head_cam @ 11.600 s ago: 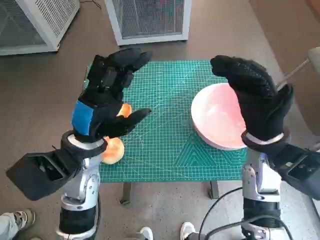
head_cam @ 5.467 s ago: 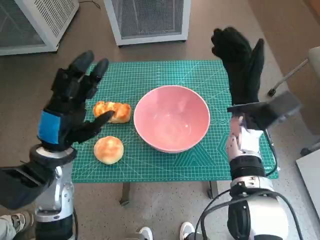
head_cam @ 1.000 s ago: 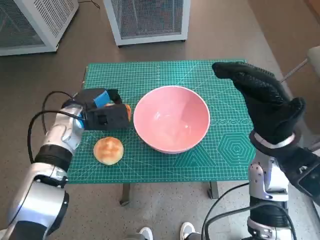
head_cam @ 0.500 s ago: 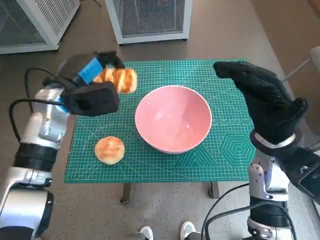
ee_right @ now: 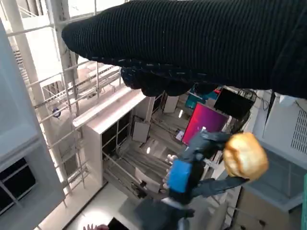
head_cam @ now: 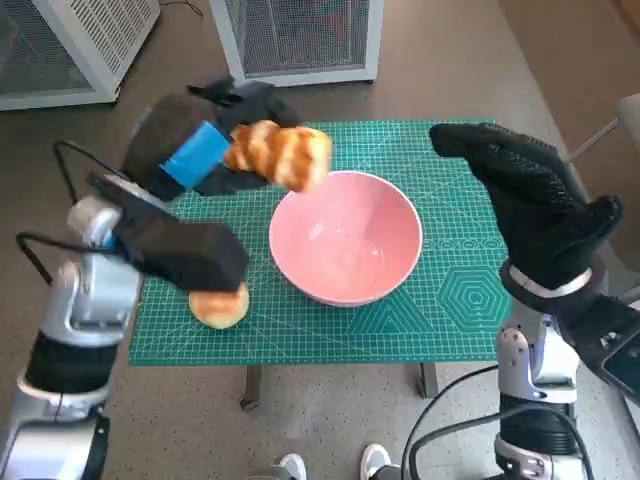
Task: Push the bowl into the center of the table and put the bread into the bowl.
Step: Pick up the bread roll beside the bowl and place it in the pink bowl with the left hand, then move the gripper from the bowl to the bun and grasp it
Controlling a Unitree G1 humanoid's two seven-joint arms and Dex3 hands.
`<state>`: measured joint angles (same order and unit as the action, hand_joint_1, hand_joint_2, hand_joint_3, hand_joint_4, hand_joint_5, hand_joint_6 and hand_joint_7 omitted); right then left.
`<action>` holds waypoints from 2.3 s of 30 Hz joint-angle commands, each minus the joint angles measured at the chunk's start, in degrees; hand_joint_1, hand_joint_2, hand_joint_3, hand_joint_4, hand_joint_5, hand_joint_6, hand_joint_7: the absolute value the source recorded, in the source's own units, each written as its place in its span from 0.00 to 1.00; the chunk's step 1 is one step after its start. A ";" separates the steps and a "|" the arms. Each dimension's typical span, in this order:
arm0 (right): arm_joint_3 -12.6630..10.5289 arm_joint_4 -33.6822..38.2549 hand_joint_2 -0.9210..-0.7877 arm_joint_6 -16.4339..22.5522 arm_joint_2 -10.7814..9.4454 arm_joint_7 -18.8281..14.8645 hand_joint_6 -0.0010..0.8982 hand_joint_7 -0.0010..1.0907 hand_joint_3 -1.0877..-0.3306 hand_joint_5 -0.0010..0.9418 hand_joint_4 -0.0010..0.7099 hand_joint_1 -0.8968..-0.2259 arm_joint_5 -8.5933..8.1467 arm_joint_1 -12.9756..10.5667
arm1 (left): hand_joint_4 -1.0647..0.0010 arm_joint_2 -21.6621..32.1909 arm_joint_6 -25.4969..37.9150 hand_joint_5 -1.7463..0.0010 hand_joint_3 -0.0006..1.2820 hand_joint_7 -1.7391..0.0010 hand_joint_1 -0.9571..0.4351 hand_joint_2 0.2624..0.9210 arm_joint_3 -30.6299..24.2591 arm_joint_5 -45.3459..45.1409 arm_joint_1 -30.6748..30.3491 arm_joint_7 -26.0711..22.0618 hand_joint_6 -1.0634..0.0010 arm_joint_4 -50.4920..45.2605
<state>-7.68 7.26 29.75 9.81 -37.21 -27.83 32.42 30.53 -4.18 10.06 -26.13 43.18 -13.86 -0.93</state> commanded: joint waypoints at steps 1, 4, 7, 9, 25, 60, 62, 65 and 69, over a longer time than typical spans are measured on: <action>-0.31 0.31 0.00 -0.66 0.46 -0.90 0.13 0.52 0.85 0.00 0.56 0.57 -0.45 -1.35 | 0.32 -1.31 -0.74 0.37 0.03 0.33 0.69 1.00 1.99 0.56 -0.27 -3.07 0.39 -0.84; -0.43 0.21 0.00 -0.55 0.46 -0.95 0.13 0.52 0.85 0.00 0.56 0.57 -0.45 -1.48 | 0.32 -1.79 -1.78 0.37 0.04 0.32 0.69 1.00 3.57 -0.36 0.24 -4.41 0.40 0.10; -0.55 0.02 0.00 -0.34 0.45 -0.76 0.13 0.51 0.85 0.00 0.56 0.57 -0.22 -1.62 | 0.32 -2.65 -2.17 0.37 0.04 0.31 0.69 1.00 5.32 -1.33 0.85 -5.62 0.41 1.52; -0.59 -0.12 0.00 -0.18 0.43 -0.57 0.13 0.51 0.85 0.00 0.56 0.57 0.02 -1.74 | 0.32 -3.39 -2.94 0.37 0.04 0.32 0.69 1.00 6.19 -1.27 1.20 -6.05 0.41 3.25; -1.47 -1.57 0.00 1.36 0.74 1.00 0.14 0.50 0.84 0.00 0.55 0.57 1.77 -3.25 | 0.45 -6.58 -7.98 0.22 0.15 0.28 0.69 1.00 9.08 -1.19 1.50 -7.36 0.57 16.34; 0.07 -2.91 0.00 0.40 0.56 2.67 0.14 0.49 0.80 0.00 0.55 0.59 2.65 -4.32 | 0.87 3.81 -3.71 1.00 0.00 0.93 0.44 0.84 -2.60 -0.78 -14.42 -12.27 0.80 -11.43; 0.13 -3.15 0.00 0.08 0.59 2.63 0.14 0.49 0.80 0.00 0.55 0.59 2.49 -4.42 | 0.87 4.78 -3.29 1.00 0.00 0.94 0.44 0.84 -4.48 0.26 -16.30 -13.00 0.80 -14.28; 0.18 -3.49 0.00 -0.39 0.67 2.51 0.14 0.49 0.80 0.00 0.55 0.58 2.19 -4.57 | 0.87 6.31 -2.15 1.00 0.00 0.94 0.45 0.83 -6.97 1.37 -18.70 -14.30 0.79 -18.13; 0.03 -3.82 0.00 -0.95 0.93 2.13 0.14 0.49 0.80 0.00 0.55 0.58 1.57 -4.83 | 0.86 8.48 0.82 0.99 0.00 0.93 0.45 0.81 -10.53 2.25 -22.02 -16.78 0.77 -23.57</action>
<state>-7.68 3.76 29.86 10.22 -34.35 -25.48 29.08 37.11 -5.26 2.10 -24.82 23.26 -28.92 -20.35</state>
